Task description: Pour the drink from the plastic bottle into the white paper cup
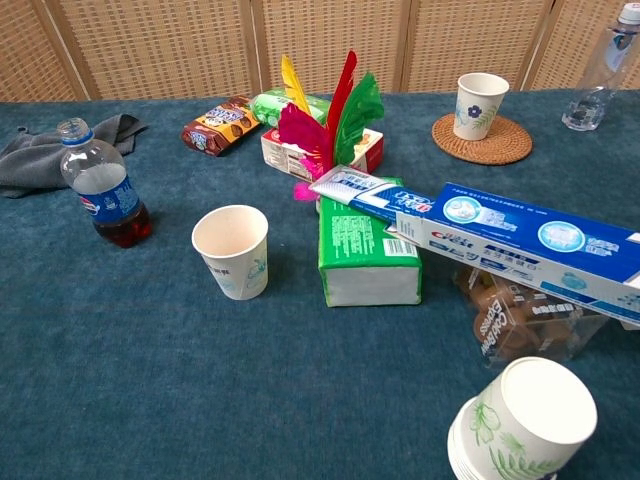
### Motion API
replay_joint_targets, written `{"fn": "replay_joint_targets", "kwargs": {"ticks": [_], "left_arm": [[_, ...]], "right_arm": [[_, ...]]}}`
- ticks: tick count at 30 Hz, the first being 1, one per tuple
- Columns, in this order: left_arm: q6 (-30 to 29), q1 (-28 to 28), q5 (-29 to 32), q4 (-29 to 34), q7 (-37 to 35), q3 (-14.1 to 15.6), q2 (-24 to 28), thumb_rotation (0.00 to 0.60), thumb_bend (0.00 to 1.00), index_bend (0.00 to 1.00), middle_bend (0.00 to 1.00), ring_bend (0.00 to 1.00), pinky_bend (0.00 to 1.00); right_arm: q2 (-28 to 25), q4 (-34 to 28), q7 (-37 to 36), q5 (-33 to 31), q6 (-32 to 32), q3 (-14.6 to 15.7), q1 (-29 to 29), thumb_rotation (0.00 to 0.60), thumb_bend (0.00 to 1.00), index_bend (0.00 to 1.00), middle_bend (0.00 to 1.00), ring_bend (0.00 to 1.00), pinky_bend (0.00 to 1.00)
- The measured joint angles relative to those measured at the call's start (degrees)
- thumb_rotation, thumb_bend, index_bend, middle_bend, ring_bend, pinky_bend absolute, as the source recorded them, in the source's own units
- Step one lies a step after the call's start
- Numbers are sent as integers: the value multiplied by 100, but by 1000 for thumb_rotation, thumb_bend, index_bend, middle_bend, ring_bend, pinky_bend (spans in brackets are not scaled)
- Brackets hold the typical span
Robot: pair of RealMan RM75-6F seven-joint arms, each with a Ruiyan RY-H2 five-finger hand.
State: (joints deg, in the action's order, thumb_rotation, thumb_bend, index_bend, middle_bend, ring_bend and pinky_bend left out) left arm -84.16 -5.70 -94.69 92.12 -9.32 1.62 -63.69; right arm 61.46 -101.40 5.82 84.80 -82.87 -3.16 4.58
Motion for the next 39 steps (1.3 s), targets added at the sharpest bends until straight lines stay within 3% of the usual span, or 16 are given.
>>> {"fn": "replay_joint_targets", "kwargs": {"ticks": [9, 16, 28, 39], "left_arm": [[458, -269, 703, -876, -1551, -308, -591, 600, 221, 0, 0, 0, 0], [1067, -494, 1166, -1367, -1905, -461, -1043, 600, 221, 0, 0, 0, 0], [1302, -957, 994, -2554, -3112, -620, -1719, 600, 220, 0, 0, 0, 0], [1847, -1473, 1026, -2782, -3177, -709, -2085, 600, 220, 0, 0, 0, 0]], "right_arm": [[-20, -29, -43, 45, 41, 39, 11, 588, 0, 0, 0, 0, 0], [-57, -68, -106, 85, 74, 78, 14, 587, 0, 0, 0, 0, 0], [-77, -84, -171, 96, 92, 94, 16, 588, 0, 0, 0, 0, 0], [-103, -94, -240, 76, 80, 84, 11, 590, 0, 0, 0, 0, 0]]}}
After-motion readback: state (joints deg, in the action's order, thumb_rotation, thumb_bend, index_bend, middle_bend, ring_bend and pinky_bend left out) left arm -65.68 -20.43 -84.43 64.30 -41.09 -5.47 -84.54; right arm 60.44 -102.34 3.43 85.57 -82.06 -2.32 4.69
